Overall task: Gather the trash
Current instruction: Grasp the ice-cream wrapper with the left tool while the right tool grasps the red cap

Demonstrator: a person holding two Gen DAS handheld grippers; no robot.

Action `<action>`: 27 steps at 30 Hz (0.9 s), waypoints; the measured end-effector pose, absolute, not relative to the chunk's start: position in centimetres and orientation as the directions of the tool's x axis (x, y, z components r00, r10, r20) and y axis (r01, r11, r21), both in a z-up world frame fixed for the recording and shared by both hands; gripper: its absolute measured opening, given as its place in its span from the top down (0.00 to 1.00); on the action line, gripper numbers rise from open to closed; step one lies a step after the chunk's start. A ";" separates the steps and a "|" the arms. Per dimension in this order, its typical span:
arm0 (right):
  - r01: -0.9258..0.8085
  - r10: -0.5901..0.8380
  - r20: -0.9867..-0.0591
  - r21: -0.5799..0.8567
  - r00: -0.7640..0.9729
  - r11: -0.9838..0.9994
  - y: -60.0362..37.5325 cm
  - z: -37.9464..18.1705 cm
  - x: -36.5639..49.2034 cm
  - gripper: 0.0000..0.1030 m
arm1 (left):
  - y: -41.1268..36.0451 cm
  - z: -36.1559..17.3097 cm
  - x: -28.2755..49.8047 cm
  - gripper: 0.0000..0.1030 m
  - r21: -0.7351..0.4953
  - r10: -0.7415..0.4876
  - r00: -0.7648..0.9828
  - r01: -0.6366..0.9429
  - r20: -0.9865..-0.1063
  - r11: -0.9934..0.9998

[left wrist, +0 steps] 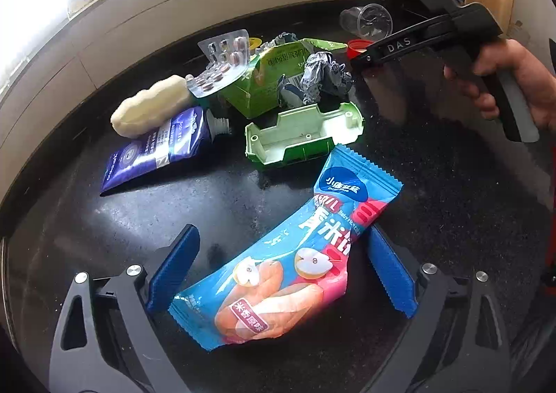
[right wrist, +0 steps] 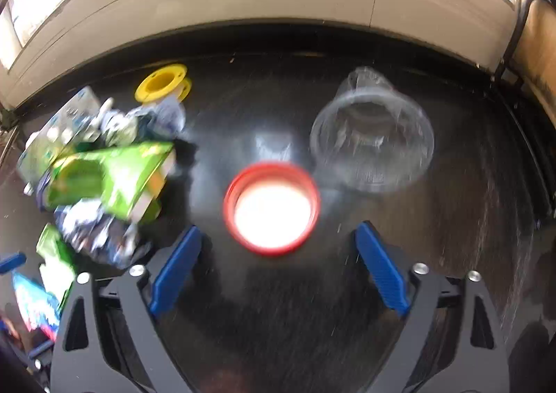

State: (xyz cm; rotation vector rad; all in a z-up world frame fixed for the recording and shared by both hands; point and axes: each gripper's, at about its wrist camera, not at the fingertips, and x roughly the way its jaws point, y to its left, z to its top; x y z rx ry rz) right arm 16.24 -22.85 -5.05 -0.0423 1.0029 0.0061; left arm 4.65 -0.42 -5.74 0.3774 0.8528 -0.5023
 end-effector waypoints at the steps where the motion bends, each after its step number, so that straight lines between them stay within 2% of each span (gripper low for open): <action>1: -0.029 -0.013 -0.840 -0.034 0.543 0.999 -22.8 -5.0 16.4 0.27 | -0.4 -5.7 4.8 0.18 0.105 -0.274 0.556 0.555 -0.785 0.825; 2: -0.031 -0.010 -0.836 -0.032 0.549 0.999 -22.7 -4.8 16.4 0.37 | -0.4 -5.7 4.9 0.21 0.097 -0.278 0.556 0.551 -0.783 0.829; 3: -0.033 -0.007 -0.834 -0.030 0.552 0.999 -22.6 -4.7 16.3 0.41 | -0.3 -5.6 4.9 0.28 0.085 -0.282 0.556 0.543 -0.782 0.836; 4: -0.036 -0.004 -0.833 -0.029 0.554 0.999 -22.4 -4.6 16.2 0.52 | -0.3 -5.6 5.0 0.34 0.069 -0.286 0.552 0.534 -0.783 0.842; 5: -0.038 -0.002 -0.834 -0.027 0.552 0.999 -22.2 -4.6 16.1 0.52 | -0.3 -5.5 5.1 0.37 0.050 -0.292 0.547 0.525 -0.785 0.850; 7: -0.047 0.004 -0.834 -0.026 0.552 0.999 -22.1 -4.5 15.8 0.52 | -0.3 -5.4 5.1 0.57 0.038 -0.291 0.547 0.512 -0.785 0.858; 9: -0.044 0.019 -0.836 -0.007 0.548 0.999 -22.2 -4.3 15.1 0.52 | -0.5 -5.3 5.1 0.71 0.038 -0.270 0.553 0.482 -0.788 0.875; 14: -0.058 0.044 -0.812 0.013 0.582 0.998 -22.0 -2.1 12.3 0.52 | -0.9 -5.1 4.2 0.82 -0.003 -0.266 0.548 0.433 -0.793 0.902; 15: -0.058 0.051 -0.805 0.020 0.591 0.998 -21.9 -1.4 11.1 0.52 | -1.0 -5.0 3.8 0.91 -0.007 -0.264 0.550 0.425 -0.792 0.905; 27: -0.168 0.161 -0.750 0.068 0.641 0.983 -18.5 2.9 -1.0 0.52 | -0.3 -1.3 -1.5 0.92 0.010 -0.169 0.620 0.274 -0.766 0.962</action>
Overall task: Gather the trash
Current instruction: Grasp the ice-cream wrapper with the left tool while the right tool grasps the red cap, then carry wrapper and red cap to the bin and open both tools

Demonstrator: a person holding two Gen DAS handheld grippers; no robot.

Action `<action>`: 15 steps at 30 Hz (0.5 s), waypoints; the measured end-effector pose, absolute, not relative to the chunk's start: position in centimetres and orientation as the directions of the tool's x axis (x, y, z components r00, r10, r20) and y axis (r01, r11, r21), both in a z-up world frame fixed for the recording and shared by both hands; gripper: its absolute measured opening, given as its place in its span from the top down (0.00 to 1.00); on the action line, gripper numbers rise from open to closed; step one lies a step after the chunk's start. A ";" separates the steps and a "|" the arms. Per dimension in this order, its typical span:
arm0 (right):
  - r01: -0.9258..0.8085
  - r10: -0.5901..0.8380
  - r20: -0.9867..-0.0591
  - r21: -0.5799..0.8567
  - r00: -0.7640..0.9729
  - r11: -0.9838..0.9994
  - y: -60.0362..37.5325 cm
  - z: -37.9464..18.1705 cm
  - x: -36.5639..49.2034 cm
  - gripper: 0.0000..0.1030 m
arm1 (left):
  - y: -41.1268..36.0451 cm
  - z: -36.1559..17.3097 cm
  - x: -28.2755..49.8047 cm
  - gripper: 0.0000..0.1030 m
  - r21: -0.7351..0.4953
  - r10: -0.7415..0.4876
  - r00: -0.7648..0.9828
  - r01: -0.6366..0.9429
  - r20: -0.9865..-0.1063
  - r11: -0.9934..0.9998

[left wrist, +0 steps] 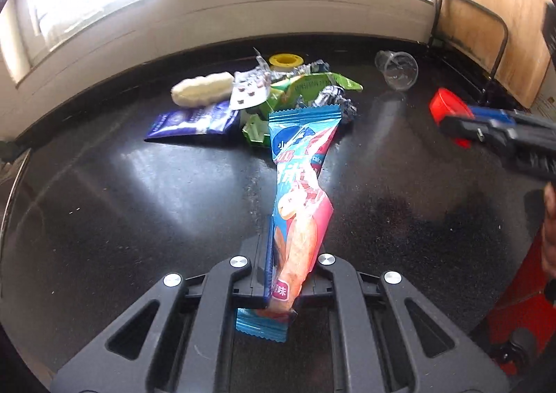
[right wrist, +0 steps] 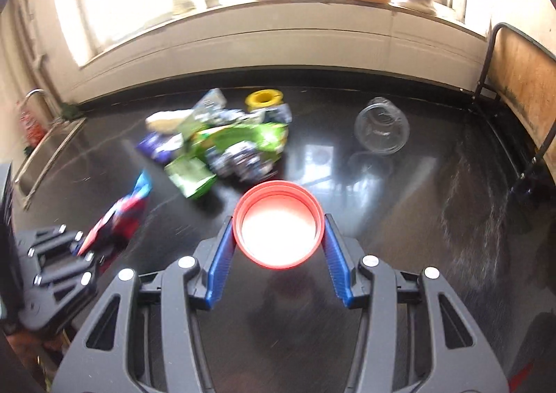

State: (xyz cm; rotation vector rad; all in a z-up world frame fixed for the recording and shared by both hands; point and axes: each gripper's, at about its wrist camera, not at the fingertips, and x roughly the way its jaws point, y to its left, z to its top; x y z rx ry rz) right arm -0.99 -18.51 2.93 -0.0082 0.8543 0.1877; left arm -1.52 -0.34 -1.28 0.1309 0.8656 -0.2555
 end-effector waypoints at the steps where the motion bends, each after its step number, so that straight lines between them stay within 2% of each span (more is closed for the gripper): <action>1: -0.175 0.170 -0.750 0.073 0.639 0.982 -18.3 3.0 -1.9 0.52 | 0.1 -0.9 -1.9 0.92 0.000 -0.169 0.626 0.261 -0.761 0.965; 15: -0.183 0.179 -0.763 0.080 0.622 0.980 -16.7 2.2 -3.5 0.52 | 1.8 -0.3 -2.8 0.92 -0.026 -0.161 0.639 0.216 -0.752 0.976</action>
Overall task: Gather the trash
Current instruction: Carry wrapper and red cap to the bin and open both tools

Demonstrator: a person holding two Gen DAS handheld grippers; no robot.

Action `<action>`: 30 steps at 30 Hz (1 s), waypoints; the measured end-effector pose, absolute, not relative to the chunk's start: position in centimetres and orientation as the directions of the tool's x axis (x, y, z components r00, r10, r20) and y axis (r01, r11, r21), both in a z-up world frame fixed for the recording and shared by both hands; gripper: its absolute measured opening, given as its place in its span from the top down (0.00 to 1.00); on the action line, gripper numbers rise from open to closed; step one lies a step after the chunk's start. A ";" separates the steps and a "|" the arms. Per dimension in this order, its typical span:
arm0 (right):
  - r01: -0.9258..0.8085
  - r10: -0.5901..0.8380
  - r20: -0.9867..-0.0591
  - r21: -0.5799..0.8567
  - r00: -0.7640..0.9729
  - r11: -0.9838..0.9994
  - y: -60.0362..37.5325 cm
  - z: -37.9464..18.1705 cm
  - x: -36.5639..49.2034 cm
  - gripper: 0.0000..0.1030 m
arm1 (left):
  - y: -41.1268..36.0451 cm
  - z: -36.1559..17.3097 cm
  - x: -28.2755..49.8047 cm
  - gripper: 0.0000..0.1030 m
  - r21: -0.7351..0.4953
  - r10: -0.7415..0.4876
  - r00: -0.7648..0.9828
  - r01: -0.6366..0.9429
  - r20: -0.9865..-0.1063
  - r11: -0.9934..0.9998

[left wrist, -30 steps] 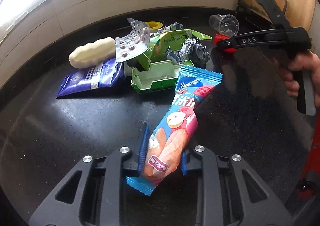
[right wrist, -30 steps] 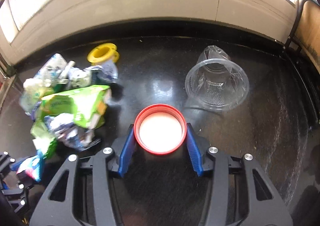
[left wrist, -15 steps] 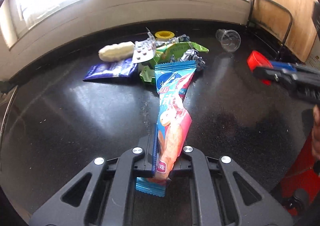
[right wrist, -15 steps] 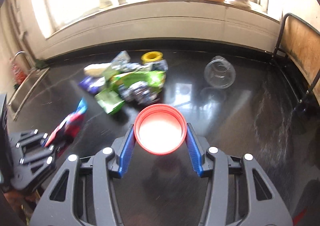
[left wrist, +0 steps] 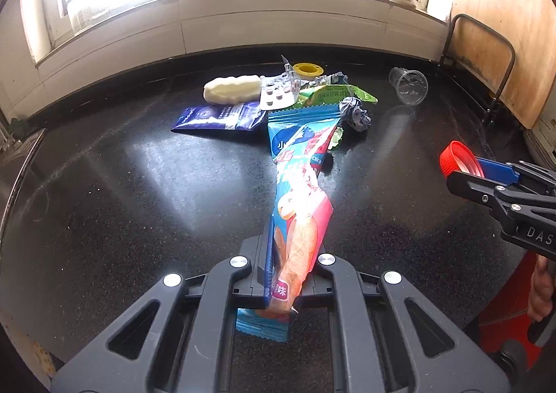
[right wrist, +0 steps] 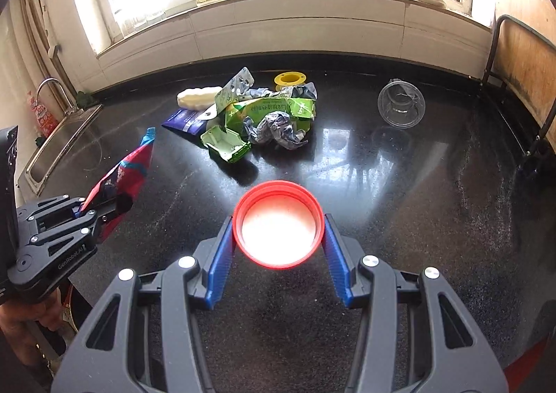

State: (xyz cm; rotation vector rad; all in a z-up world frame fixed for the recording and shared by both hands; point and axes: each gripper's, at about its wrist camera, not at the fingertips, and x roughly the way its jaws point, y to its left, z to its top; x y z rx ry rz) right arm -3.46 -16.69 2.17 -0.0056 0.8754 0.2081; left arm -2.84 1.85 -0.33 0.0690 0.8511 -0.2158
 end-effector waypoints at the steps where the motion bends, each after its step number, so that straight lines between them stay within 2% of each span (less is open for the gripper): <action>1: -0.188 0.182 -0.761 0.081 0.622 0.979 -16.5 2.3 -3.5 0.52 | 2.1 -0.2 -2.9 0.92 -0.027 -0.161 0.643 0.213 -0.749 0.977; 10: -0.333 0.274 -0.742 0.072 0.612 0.940 -9.3 3.4 -3.0 0.52 | 7.3 1.2 -5.3 0.92 -0.028 -0.100 0.682 0.117 -0.725 0.993; 17: -0.558 0.440 -0.732 0.099 0.520 0.824 2.4 2.7 -3.8 0.52 | 17.2 1.5 -10.8 0.92 -0.008 0.072 0.691 -0.111 -0.720 0.994; 24: -0.798 0.596 -0.760 0.179 0.259 0.576 18.4 -0.5 -8.0 0.52 | 28.8 -0.7 -20.1 0.92 0.010 0.290 0.587 -0.432 -0.755 0.902; 28: -0.887 0.616 -0.783 0.222 0.086 0.404 26.8 -3.4 -12.3 0.52 | 34.4 -4.0 -25.7 0.92 0.017 0.361 0.477 -0.585 -0.801 0.811; 30: -0.915 0.604 -0.797 0.237 0.009 0.327 30.5 -5.4 -14.7 0.52 | 37.1 -6.7 -28.7 0.92 -0.002 0.357 0.415 -0.656 -0.837 0.755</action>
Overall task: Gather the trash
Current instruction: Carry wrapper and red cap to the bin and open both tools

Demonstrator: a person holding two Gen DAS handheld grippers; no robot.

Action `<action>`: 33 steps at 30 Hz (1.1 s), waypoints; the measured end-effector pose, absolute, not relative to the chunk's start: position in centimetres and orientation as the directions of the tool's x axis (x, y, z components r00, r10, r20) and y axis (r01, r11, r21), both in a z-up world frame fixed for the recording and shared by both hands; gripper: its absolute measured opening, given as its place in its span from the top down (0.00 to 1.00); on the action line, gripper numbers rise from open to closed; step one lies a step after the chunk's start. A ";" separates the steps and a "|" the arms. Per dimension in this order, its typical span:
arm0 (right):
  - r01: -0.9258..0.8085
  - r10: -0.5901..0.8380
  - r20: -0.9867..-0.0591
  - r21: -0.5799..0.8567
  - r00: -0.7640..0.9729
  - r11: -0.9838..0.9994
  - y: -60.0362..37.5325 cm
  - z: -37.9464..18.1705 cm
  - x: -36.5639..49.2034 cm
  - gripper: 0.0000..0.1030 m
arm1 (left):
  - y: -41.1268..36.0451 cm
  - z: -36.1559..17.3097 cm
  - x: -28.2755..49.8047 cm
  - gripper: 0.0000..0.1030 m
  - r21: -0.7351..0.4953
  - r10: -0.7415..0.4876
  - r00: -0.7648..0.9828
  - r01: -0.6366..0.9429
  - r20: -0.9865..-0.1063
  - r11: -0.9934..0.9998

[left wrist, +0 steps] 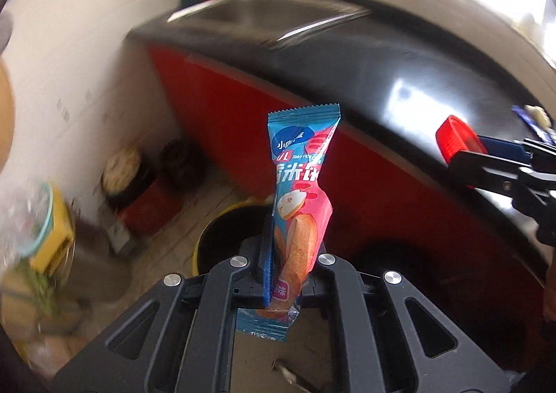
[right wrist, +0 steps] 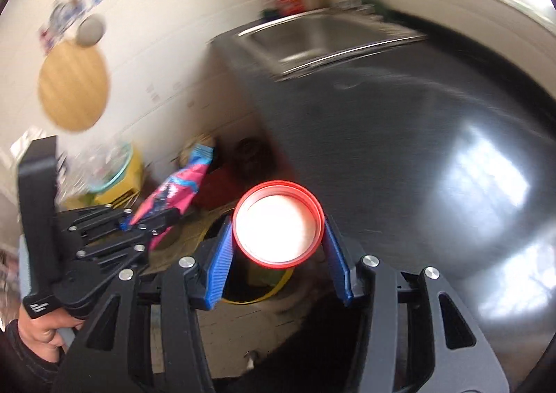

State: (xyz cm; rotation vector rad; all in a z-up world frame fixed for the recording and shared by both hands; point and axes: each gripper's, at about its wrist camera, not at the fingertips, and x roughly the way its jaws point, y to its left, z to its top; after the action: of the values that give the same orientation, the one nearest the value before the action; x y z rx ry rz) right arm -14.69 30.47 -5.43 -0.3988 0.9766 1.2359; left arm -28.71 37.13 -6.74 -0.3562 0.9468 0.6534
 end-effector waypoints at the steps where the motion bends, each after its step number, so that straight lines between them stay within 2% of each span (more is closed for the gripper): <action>1: -0.921 0.593 -0.805 0.245 -0.019 0.302 31.8 -6.4 -15.5 0.52 | 37.8 -7.6 -29.6 0.92 -0.012 0.352 0.401 -0.673 -0.846 0.740; 6: -0.943 0.498 -0.861 0.241 -0.100 0.228 37.4 -12.9 -19.4 0.52 | 40.6 -14.1 -33.0 0.92 -0.009 0.337 0.321 -0.735 -0.885 0.678; 11: -0.942 0.436 -0.893 0.237 -0.114 0.239 40.3 -17.0 -19.6 0.52 | 41.7 -19.4 -33.6 0.92 -0.051 0.292 0.324 -0.743 -0.900 0.668; 20: -0.948 0.372 -0.924 0.196 -0.092 0.252 42.2 -20.9 -20.2 0.51 | 44.3 -23.7 -33.2 0.91 -0.127 0.220 0.347 -0.747 -0.912 0.652; 21: -0.949 0.371 -0.925 0.189 -0.085 0.253 42.4 -21.1 -20.2 0.47 | 44.5 -23.9 -33.3 0.88 -0.132 0.223 0.352 -0.751 -0.909 0.647; 22: -0.949 0.367 -0.927 0.181 -0.077 0.258 42.3 -21.2 -20.2 0.28 | 44.6 -24.1 -33.3 0.75 -0.125 0.226 0.346 -0.753 -0.911 0.647; 23: -0.949 0.369 -0.927 0.173 -0.067 0.263 42.3 -21.3 -20.1 0.16 | 44.7 -24.3 -33.2 0.63 -0.114 0.231 0.335 -0.755 -0.914 0.645; 24: -0.948 0.382 -0.922 0.176 -0.065 0.264 42.2 -21.2 -20.0 0.16 | 44.6 -24.4 -33.1 0.39 -0.104 0.240 0.329 -0.758 -0.913 0.644; 25: -0.947 0.384 -0.921 0.183 -0.071 0.263 42.1 -21.2 -19.9 0.16 | 44.5 -24.4 -33.2 0.32 -0.103 0.249 0.336 -0.756 -0.908 0.646; 33: -0.941 0.403 -0.912 0.201 -0.078 0.273 41.0 -20.2 -19.5 0.16 | 44.1 -23.9 -33.3 0.32 -0.110 0.253 0.350 -0.752 -0.902 0.650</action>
State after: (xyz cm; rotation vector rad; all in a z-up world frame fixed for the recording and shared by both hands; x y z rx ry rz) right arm -19.54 40.97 -20.25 -0.6200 1.1445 1.2375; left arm -33.26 44.06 -23.94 -0.5748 1.0156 0.6994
